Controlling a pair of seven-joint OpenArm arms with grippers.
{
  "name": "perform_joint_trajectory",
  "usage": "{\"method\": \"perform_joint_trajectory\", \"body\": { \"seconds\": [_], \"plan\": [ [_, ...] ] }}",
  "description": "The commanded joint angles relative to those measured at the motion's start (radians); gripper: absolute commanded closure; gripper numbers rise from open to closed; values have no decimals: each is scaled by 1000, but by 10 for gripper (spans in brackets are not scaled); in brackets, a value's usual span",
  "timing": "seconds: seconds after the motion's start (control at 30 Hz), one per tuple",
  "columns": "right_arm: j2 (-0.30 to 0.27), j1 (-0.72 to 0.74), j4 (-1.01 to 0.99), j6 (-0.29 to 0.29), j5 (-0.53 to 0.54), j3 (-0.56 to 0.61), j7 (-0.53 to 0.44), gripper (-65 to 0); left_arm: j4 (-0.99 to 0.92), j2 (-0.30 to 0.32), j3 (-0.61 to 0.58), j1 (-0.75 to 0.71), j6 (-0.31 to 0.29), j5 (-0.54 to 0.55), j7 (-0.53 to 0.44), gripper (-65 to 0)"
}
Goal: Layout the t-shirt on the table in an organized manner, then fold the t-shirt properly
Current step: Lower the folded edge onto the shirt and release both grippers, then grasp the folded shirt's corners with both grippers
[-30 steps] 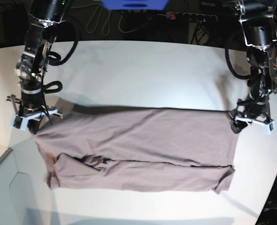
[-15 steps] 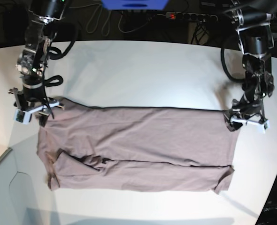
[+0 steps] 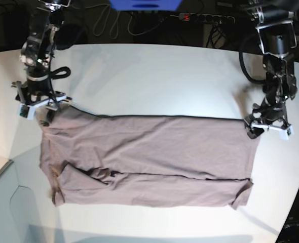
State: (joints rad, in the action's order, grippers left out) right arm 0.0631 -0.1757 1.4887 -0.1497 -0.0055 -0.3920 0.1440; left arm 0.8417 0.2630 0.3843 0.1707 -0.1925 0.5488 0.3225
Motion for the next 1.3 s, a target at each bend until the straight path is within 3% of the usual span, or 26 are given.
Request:
{"method": "perform_joint_trajectory", "body": {
  "seconds": [0.0,0.17,0.23,0.5,0.7,0.9,1.03,1.1,1.27],
  "plan": [
    [-1,9,3,0,5,0,-33,-373,-14,6,-2,26,1,-3,19,-430],
    [1,28,-69,0,5,3,-33,-373,-45,-18,-3,48,1,-3,20,-422],
    [-6,48,-115,0,5,15,-33,-373,-49,-20,-5,56,1,-3,20,-382],
    [-7,110,-233,-1,5,21,-36,-373,-51,-49,-5,59,1,-5,22,0],
    [-4,141,-254,-3,5,21,-40,-373,-12,-60,-5,53,1,6,31,-1],
    [1,172,-267,-136,5,18,-37,-371,116,-58,-5,16,1,4,33,0],
    [1,192,-299,-147,5,18,-37,-359,150,-58,3,5,1,6,82,0],
    [1,190,-299,-149,5,18,-36,-300,170,-58,5,2,1,6,105,0],
    [1,167,-296,-149,5,20,-34,0,201,-58,5,-10,1,6,116,0]
  ]
}}
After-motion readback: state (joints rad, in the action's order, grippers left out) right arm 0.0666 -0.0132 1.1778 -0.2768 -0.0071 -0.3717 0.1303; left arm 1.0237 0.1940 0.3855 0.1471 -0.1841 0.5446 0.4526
